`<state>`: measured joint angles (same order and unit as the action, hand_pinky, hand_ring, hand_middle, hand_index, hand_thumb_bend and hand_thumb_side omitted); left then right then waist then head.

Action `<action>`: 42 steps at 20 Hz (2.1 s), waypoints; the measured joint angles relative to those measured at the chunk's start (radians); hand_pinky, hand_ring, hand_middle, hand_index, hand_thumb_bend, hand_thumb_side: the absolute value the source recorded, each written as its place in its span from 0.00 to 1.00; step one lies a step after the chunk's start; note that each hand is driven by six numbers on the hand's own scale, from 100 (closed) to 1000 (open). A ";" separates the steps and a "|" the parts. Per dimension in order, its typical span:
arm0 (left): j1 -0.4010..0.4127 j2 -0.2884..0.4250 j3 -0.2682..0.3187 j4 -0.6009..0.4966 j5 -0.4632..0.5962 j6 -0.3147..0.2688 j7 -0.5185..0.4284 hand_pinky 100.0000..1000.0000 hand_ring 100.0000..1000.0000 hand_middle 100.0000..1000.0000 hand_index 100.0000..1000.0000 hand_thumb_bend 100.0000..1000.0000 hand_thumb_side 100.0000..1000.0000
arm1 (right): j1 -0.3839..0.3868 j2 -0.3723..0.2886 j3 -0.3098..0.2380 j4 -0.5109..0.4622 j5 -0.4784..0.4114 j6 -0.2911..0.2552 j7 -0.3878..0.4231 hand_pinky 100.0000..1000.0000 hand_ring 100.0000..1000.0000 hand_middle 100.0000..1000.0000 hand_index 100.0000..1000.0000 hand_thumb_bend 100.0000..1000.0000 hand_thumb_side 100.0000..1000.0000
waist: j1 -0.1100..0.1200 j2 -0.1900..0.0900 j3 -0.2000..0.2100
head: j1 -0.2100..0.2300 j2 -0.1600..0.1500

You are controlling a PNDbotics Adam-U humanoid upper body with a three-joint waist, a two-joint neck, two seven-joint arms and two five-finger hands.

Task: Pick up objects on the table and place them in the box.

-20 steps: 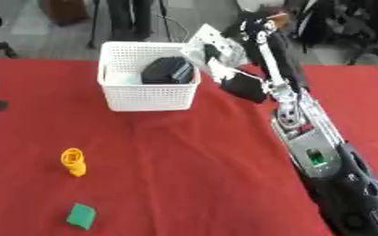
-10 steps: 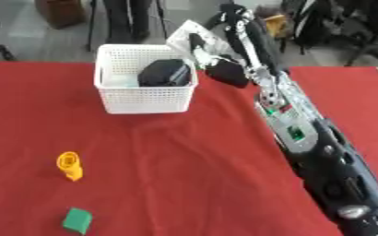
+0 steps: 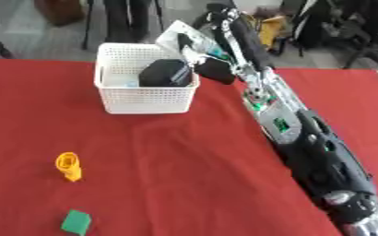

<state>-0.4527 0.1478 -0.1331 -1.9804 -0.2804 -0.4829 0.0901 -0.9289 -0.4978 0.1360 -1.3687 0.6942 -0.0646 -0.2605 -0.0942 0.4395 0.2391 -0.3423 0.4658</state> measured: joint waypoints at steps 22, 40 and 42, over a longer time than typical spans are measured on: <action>-0.042 0.000 -0.024 0.000 0.009 -0.028 -0.028 0.67 0.79 0.85 0.91 0.04 0.95 | -0.061 -0.076 0.000 0.148 0.061 -0.103 -0.101 0.63 0.86 0.00 0.31 0.00 0.60 | -0.039 0.058 0.121 | -0.141 -0.044; -0.058 0.000 -0.036 0.000 0.009 -0.043 -0.047 0.67 0.79 0.85 0.91 0.04 0.96 | -0.087 -0.124 -0.007 0.227 0.101 -0.237 -0.209 0.65 0.86 0.02 0.37 0.00 0.62 | -0.057 0.103 0.180 | -0.222 -0.084; -0.062 -0.001 -0.037 0.000 0.010 -0.043 -0.051 0.67 0.79 0.85 0.91 0.04 0.96 | -0.091 -0.131 -0.009 0.232 0.105 -0.254 -0.227 0.65 0.86 0.04 0.38 0.00 0.62 | -0.060 0.108 0.186 | -0.231 -0.093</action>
<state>-0.5146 0.1472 -0.1705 -1.9804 -0.2704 -0.5263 0.0388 -1.0195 -0.6285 0.1273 -1.1366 0.7996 -0.3186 -0.4870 -0.1540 0.5471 0.4249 -0.5736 0.3724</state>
